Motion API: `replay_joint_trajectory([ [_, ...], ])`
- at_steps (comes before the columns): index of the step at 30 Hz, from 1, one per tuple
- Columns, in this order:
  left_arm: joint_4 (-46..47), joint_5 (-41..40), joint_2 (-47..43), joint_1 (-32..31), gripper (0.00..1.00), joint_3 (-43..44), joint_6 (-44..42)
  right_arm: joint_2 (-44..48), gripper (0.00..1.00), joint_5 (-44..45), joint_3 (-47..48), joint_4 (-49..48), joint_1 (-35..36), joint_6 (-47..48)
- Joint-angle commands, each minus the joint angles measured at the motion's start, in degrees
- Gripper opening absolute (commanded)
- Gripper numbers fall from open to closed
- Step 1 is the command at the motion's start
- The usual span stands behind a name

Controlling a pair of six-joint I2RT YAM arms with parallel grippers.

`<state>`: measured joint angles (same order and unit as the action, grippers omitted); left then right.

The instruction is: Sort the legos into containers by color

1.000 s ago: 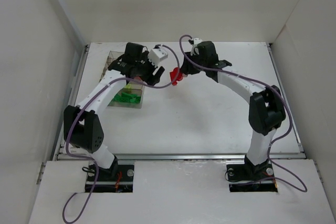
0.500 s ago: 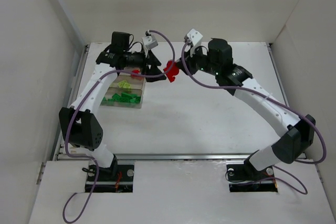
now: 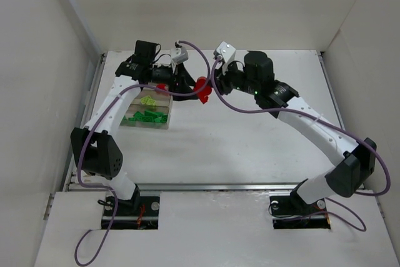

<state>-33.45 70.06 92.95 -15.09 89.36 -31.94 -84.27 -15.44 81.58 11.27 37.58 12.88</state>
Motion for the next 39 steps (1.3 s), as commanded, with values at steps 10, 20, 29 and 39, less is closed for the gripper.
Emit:
replay_joint_trajectory([
  [10,-2.2,4.7,0.1,-2.7,0.66,0.1,-2.9,5.0,0.0,-3.8,-1.5,-3.2,0.5,0.9],
  [20,-2.2,4.7,1.2,-3.3,0.01,1.2,-1.9,5.5,0.0,-6.1,-1.5,-3.7,1.0,0.9],
  [29,-2.2,0.4,1.2,-2.7,0.0,0.6,-0.2,2.4,0.0,-2.5,-2.6,-4.2,1.0,0.9],
  [39,2.9,-22.2,1.2,-1.1,0.0,-6.7,0.5,-5.8,0.0,4.4,-3.2,-4.2,-8.0,-13.7],
])
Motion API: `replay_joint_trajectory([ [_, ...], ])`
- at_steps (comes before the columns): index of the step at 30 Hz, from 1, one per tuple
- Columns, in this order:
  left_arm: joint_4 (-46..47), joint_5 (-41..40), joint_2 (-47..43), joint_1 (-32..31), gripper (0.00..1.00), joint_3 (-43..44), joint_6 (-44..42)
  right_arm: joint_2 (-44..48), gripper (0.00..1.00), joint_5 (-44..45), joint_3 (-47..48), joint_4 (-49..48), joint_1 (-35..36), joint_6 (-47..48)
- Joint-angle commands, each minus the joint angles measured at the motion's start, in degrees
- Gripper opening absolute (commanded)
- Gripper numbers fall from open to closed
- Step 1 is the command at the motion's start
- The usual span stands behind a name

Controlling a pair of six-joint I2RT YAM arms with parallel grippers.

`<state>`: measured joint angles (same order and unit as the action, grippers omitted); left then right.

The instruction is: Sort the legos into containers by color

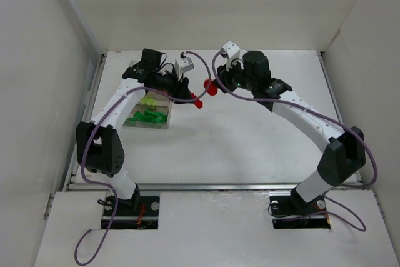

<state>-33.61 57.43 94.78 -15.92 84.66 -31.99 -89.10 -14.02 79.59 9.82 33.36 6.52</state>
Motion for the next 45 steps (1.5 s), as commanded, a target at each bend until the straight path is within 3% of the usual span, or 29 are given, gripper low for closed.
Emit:
replay_joint_trajectory([
  [1,3.6,-10.8,-0.7,-0.2,0.0,-2.8,-0.3,-1.7,0.0,2.9,-1.2,-2.8,-4.4,-7.9],
  [10,5.7,-13.1,-0.7,0.9,0.0,-6.0,0.0,-9.8,0.0,3.0,-3.0,-3.3,-6.8,-14.6],
  [16,13.3,-17.4,-0.7,6.3,0.0,-7.2,11.7,-15.0,0.0,0.6,0.5,-3.3,-7.3,-16.4],
  [22,18.7,-28.0,1.4,13.7,0.0,-4.8,23.0,-20.1,0.0,-2.4,5.7,-3.3,-7.9,-16.4],
  [25,20.4,-29.1,4.8,19.0,0.0,-2.5,25.1,-22.1,0.0,-3.0,8.9,-3.3,-7.9,-15.8],
  [30,20.4,-30.5,11.5,20.1,0.05,1.6,24.6,-24.1,0.0,-4.9,12.3,-3.3,-9.0,-15.8],
  [38,25.9,-30.5,15.1,21.5,0.37,2.5,24.6,-25.3,0.0,-6.3,14.2,-2.8,-9.6,-16.4],
  [39,25.9,-30.5,15.1,21.5,0.49,2.5,24.6,-24.7,0.0,-6.3,14.2,-2.3,-9.6,-16.4],
  [42,25.9,-30.5,15.1,21.5,0.63,1.7,24.1,-22.9,0.0,-5.7,13.0,-2.3,-9.6,-16.4],
  [43,26.5,-30.5,13.9,21.5,0.73,1.7,22.9,-22.4,0.0,-5.1,12.5,-2.3,-9.6,-16.4],
  [44,26.5,-30.5,13.9,21.5,1.0,1.7,22.2,-21.8,0.0,-5.1,12.5,-2.3,-9.6,-16.4],
  [45,26.5,-30.5,12.9,21.5,1.0,1.7,21.7,-20.8,0.0,-4.6,12.0,-2.3,-9.6,-16.4],
])
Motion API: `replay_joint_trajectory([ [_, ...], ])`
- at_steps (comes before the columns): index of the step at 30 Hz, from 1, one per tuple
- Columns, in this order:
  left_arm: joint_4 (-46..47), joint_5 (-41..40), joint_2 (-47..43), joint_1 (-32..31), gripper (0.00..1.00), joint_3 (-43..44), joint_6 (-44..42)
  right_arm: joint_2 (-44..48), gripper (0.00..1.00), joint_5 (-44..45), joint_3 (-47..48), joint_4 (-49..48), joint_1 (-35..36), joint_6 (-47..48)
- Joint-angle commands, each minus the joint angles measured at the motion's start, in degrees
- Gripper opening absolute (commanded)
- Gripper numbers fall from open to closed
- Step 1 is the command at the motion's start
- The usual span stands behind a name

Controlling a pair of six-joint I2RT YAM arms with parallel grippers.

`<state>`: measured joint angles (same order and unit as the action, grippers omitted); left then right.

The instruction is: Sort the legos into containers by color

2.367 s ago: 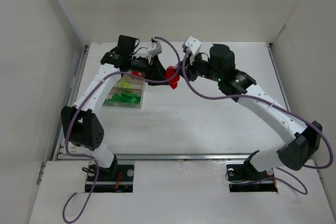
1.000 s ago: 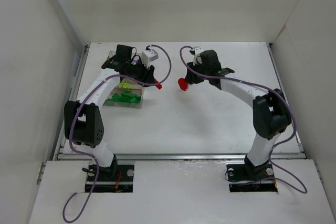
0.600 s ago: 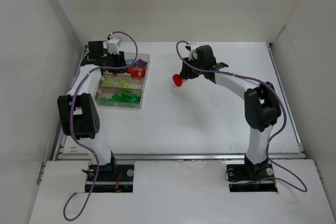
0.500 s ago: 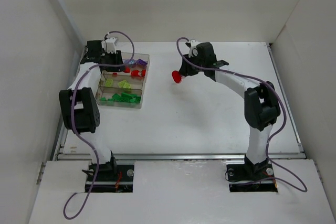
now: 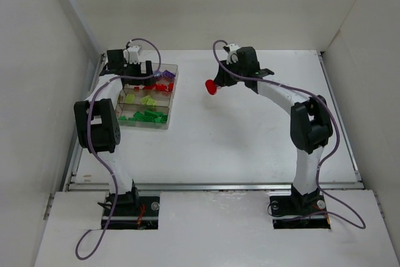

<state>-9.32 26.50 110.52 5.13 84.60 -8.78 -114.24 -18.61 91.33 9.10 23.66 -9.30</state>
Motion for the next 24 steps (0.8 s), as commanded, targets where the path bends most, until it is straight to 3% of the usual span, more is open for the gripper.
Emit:
replay_joint_trajectory([
  [1,2.2,1.5,-2.9,0.4,1.0,1.8,-2.2,4.9,0.0,0.0,0.3,-1.5,0.1,-0.5],
  [6,-1.9,1.5,-8.0,-3.1,1.0,4.1,-13.2,7.6,0.0,0.6,0.3,-1.5,0.6,-0.5],
  [10,-4.3,-1.6,-15.8,-8.5,1.0,1.2,-30.3,11.6,0.0,1.8,-2.1,-1.5,0.6,-0.5],
  [11,-6.6,-2.8,-17.1,-9.6,1.0,0.7,-38.3,12.4,0.0,1.8,-2.6,-1.5,0.6,-0.5],
  [15,-9.6,-4.1,-21.1,-12.9,1.0,-2.2,-52.7,17.6,0.0,2.6,-5.7,-1.5,1.1,0.5],
  [18,-12.4,-1.7,-21.1,-16.3,1.0,-0.1,-51.5,23.3,0.0,5.3,-8.5,-1.5,3.0,4.3],
  [20,-14.6,3.7,-19.4,-19.0,1.0,5.7,-43.5,26.2,0.0,7.4,-10.9,-1.5,5.2,7.0],
  [21,-16.0,11.7,-18.7,-19.8,1.0,8.0,-40.3,29.4,0.0,7.9,-11.7,-1.5,5.8,9.6],
  [24,-20.2,23.6,-17.0,-23.4,1.0,14.2,-28.5,35.1,0.0,11.8,-14.6,-1.5,8.3,12.2],
])
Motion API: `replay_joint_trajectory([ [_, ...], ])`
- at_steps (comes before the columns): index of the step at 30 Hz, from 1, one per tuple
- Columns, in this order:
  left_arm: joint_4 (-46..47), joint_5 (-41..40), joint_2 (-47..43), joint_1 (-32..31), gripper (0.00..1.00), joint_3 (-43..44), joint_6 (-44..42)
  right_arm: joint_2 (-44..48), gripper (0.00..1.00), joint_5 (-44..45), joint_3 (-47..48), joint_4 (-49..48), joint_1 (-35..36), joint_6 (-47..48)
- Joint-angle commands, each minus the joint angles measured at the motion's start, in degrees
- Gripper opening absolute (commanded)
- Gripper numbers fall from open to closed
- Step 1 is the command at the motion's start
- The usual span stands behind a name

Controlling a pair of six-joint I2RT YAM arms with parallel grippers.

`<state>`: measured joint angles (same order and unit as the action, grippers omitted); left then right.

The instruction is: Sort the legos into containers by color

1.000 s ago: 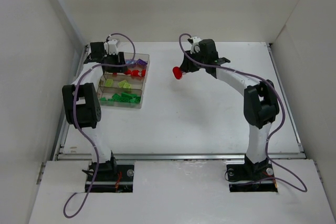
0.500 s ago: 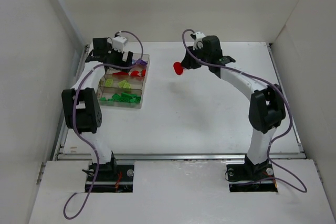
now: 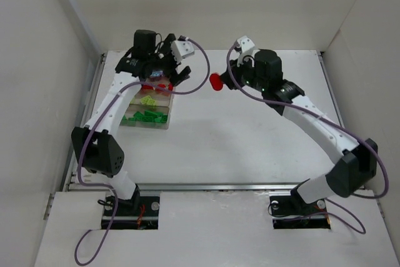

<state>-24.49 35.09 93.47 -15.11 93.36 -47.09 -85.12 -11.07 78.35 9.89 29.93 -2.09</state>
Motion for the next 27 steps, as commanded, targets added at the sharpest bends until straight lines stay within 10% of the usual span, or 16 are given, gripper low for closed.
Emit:
replay_joint_trajectory([
  [1,-5.0,19.3,0.0,-4.3,1.0,5.4,12.4,7.1,0.0,5.2,-2.1,-2.3,2.1,5.8],
  [19,-11.2,27.6,0.0,-8.3,0.97,4.2,14.5,9.7,0.0,5.4,-3.2,-5.0,11.2,7.6],
  [27,-14.3,30.0,3.3,-8.3,0.64,7.2,15.0,10.3,0.0,3.7,-5.6,-5.5,11.7,8.9],
])
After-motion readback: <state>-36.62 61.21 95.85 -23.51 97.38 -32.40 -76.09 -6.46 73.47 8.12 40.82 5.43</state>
